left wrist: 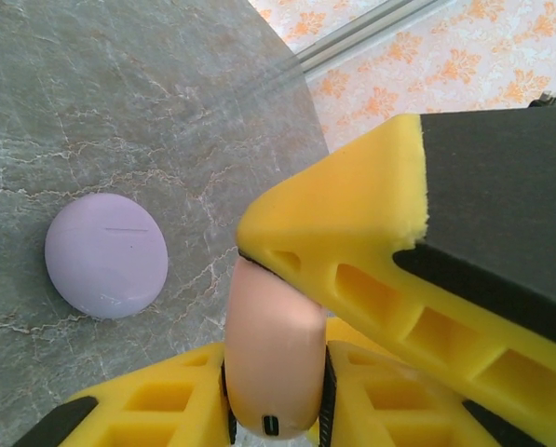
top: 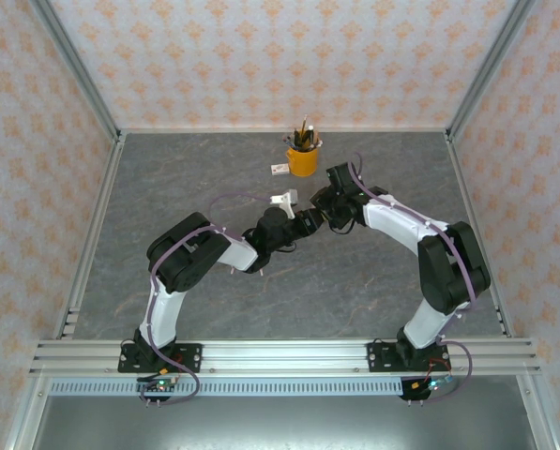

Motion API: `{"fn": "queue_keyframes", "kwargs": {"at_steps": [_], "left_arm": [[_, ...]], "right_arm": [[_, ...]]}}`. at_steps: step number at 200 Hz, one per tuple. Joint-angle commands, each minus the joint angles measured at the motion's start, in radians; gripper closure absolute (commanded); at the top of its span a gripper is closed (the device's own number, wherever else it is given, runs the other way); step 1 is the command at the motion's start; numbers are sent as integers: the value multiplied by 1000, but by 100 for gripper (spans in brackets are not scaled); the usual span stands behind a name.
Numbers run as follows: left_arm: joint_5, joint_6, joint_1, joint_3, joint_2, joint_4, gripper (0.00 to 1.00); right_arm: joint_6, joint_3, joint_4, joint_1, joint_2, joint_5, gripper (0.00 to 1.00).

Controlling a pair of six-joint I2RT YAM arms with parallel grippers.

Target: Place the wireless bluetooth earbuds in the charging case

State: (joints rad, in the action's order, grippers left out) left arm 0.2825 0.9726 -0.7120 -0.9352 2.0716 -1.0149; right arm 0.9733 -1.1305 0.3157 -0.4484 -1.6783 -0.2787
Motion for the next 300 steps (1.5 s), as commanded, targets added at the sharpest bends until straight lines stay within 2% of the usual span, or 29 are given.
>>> {"fn": "queue_keyframes", "kwargs": {"at_steps": [1, 41, 62, 102, 128, 153, 180, 219, 264, 300], "left_arm": [[-55, 3, 11, -32, 8, -42, 75], [-48, 2, 12, -12, -5, -37, 78], [-39, 3, 12, 0, -14, -34, 79], [-31, -14, 12, 34, -50, -17, 79], [-8, -43, 13, 54, -88, 19, 79], [67, -111, 19, 60, -144, 114, 81], [189, -195, 39, 64, -219, 219, 81], [292, -314, 76, 90, -313, 362, 80], [343, -379, 107, 86, -371, 459, 80], [380, -403, 108, 61, -376, 504, 81]], "right_arm": [[1, 29, 49, -3, 15, -11, 50], [-5, 13, 63, -3, 30, -10, 47], [-17, -11, 84, 0, 40, -9, 41], [-34, -37, 113, 71, 112, -26, 32], [-68, -23, 128, 122, 182, -41, 31], [-159, 30, 131, 154, 250, -48, 31], [-270, 149, 39, 157, 332, -73, 31], [-349, 339, -159, 157, 440, -160, 31], [-382, 465, -398, 157, 463, -348, 31], [-416, 466, -457, 158, 441, -468, 31]]}}
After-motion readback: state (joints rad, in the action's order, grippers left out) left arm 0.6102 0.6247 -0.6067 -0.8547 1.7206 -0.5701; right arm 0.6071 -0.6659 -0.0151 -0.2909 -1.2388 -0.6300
